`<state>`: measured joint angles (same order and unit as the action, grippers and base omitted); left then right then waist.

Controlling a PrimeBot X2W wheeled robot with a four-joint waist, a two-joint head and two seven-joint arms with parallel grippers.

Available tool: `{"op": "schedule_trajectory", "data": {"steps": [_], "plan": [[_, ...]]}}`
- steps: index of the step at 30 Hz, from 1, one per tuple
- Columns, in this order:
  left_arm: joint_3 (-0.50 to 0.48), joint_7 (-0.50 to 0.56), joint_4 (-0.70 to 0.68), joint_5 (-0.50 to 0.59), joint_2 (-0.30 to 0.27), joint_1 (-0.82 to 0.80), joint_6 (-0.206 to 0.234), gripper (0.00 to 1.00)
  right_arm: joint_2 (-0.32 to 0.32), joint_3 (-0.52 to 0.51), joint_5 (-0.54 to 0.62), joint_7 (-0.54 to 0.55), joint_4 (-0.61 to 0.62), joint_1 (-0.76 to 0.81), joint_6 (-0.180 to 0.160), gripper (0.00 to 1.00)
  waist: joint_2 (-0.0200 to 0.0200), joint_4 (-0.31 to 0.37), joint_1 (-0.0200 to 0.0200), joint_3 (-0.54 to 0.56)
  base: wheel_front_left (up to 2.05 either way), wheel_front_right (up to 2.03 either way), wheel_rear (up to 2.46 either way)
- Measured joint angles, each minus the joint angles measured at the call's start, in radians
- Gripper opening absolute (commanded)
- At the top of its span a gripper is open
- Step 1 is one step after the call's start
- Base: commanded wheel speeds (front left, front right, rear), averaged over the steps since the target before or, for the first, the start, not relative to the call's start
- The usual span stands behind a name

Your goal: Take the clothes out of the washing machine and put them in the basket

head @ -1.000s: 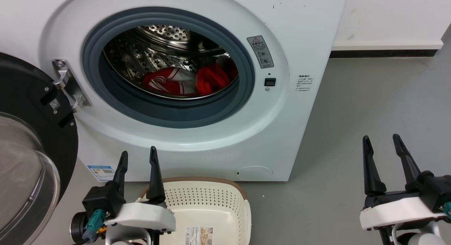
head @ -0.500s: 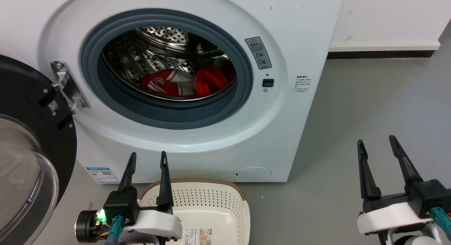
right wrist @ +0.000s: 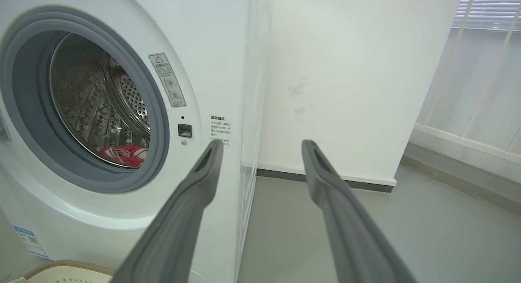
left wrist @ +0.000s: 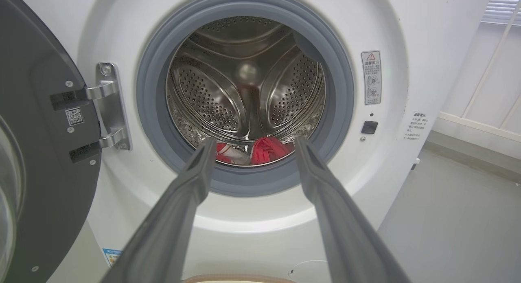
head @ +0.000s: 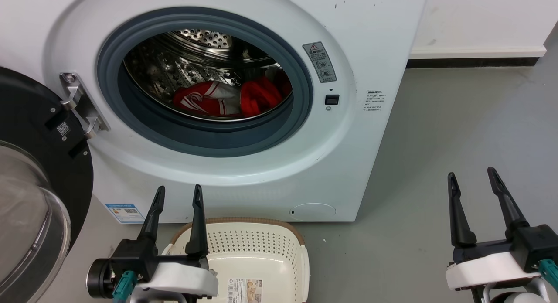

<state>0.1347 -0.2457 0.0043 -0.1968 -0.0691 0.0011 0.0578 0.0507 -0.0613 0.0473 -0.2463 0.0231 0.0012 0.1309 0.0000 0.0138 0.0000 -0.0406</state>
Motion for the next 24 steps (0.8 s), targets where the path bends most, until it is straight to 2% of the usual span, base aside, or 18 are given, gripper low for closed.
{"op": "schedule_trajectory", "data": {"steps": [6, 10, 24], "plan": [[-0.026, -0.01, 0.018, 0.071, 0.014, 0.011, -0.047, 1.0, 0.0, -0.007, -0.013, -0.01, -0.018, 0.0, 0.0, 1.0, 0.0, 0.001, 0.0, -0.003, 0.0, 0.0, 0.0], [-0.027, -0.015, 0.036, 0.113, 0.016, 0.012, -0.046, 1.0, 0.0, -0.009, 0.01, -0.015, -0.019, 0.0, 0.0, 1.0, 0.0, 0.002, 0.0, -0.004, 0.0, 0.0, 0.0], [-0.014, -0.017, 0.049, 0.112, 0.017, 0.012, -0.04, 1.0, 0.0, -0.01, 0.005, -0.016, -0.026, 0.0, 0.0, 1.0, 0.0, -0.002, 0.0, 0.001, 0.0, 0.0, 0.0]]}}
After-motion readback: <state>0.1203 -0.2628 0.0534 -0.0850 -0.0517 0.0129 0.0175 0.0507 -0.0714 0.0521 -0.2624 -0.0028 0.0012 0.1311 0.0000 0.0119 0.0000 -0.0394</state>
